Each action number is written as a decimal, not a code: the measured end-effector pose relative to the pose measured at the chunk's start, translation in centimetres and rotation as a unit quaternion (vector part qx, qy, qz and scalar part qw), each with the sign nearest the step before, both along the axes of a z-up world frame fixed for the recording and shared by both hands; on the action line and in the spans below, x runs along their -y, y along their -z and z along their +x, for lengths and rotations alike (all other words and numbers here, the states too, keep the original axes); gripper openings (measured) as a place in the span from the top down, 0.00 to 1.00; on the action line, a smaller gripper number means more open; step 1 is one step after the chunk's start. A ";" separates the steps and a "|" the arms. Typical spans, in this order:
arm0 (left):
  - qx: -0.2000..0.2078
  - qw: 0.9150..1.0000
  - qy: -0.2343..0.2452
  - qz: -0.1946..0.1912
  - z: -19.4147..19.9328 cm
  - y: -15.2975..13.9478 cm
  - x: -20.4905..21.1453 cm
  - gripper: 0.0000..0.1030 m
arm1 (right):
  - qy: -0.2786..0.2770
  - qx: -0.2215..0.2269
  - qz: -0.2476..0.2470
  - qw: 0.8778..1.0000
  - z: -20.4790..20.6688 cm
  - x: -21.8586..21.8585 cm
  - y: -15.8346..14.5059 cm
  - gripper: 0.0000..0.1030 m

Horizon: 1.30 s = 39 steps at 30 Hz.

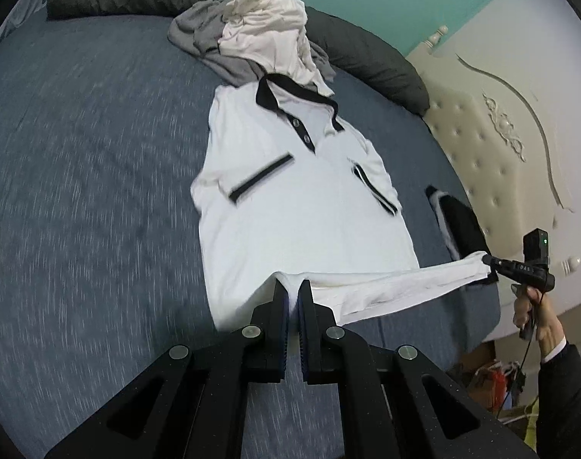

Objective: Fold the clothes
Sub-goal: 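Grasp the hem with both grippers, then lift the hem with both grippers and fold it toward the collar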

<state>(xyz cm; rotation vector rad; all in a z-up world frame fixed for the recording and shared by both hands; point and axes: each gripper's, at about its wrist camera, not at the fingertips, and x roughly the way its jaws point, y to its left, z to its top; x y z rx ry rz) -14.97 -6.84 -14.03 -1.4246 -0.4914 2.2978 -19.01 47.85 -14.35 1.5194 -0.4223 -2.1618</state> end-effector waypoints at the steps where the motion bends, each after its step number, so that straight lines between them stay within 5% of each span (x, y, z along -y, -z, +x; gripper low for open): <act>1: 0.000 1.000 -0.002 -0.001 -1.2 0.0 0.0 0.96 | 0.000 -0.002 0.001 1.000 -0.8 0.1 -0.2 0.96; 20: 0.007 0.999 -0.049 0.000 -21.2 2.5 1.0 0.96 | 0.026 -0.033 0.005 0.999 -21.4 3.4 0.5 0.96; 39: 0.013 0.997 -0.075 -0.025 -34.1 8.4 1.3 0.96 | 0.053 -0.067 0.074 0.994 -35.7 7.5 5.4 0.96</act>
